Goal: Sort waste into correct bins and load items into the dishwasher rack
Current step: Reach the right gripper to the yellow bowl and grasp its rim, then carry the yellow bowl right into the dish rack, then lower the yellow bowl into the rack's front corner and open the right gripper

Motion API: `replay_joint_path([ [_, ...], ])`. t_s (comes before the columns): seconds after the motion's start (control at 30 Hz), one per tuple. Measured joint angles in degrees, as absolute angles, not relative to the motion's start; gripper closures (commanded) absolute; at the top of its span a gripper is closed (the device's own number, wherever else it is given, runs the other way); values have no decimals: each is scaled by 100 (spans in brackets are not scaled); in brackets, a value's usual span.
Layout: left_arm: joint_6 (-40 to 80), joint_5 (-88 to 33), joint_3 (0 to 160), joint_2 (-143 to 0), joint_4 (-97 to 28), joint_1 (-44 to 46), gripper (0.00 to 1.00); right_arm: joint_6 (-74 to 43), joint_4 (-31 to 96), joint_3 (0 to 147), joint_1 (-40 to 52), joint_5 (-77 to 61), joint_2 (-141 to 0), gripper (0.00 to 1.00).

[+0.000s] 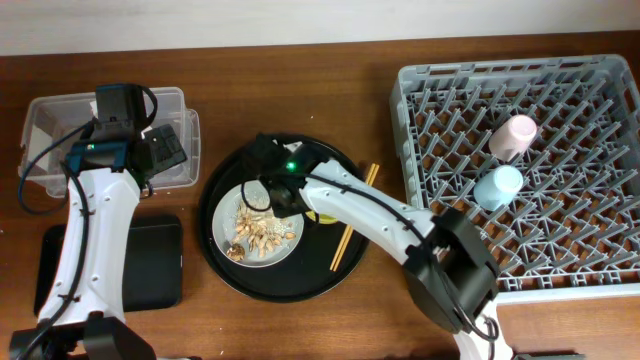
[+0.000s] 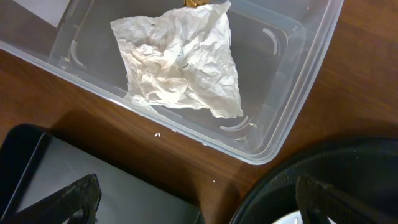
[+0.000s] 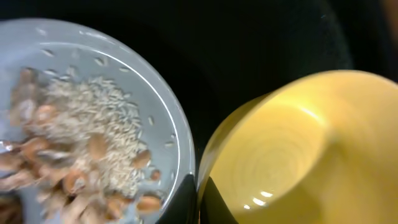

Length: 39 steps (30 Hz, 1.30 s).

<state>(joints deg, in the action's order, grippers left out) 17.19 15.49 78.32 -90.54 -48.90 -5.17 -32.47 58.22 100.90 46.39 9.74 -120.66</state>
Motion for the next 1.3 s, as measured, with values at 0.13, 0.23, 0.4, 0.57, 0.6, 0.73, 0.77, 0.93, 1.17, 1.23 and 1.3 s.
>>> replay_joint_path([
  [0.13,1719,1546,7832,-9054,-4886,-517,1,-3157,7081,10975,3844,1365,-11032,96],
  [0.23,1719,1546,7832,-9052,-4890,-517,1,-2978,7395,11008,2582,1092,-10466,96],
  [0.4,1719,1546,7832,-9052,-4886,-517,1,-2220,8829,11048,349,-967,-10372,96],
  [0.57,1719,1549,7832,-9052,-4888,-517,1,-1876,9701,11045,156,-893,-10112,96],
  [0.6,1719,1549,7832,-9054,-4888,-517,1,-1809,9699,11045,156,-897,-10066,96],
  [0.73,1719,1549,7832,-9054,-4886,-517,1,-1599,9699,10916,156,-961,-9557,96],
  [0.77,1719,1546,7832,-9052,-4882,-517,1,-1588,9701,10818,156,-961,-9384,96],
  [0.93,1719,1549,7832,-9052,-4884,-517,1,-1304,9124,9682,-32,-1219,-9168,96],
  [1.17,1719,1546,7832,-9054,-4890,-517,1,2174,9706,9026,-1107,-5092,-9177,96],
  [1.23,1719,1546,7832,-9052,-4882,-517,1,2528,9561,8320,-1151,-5422,-9168,96],
  [1.3,1719,1546,7832,-9052,-4877,-517,1,2714,8971,7310,-1415,-5861,-9157,95],
])
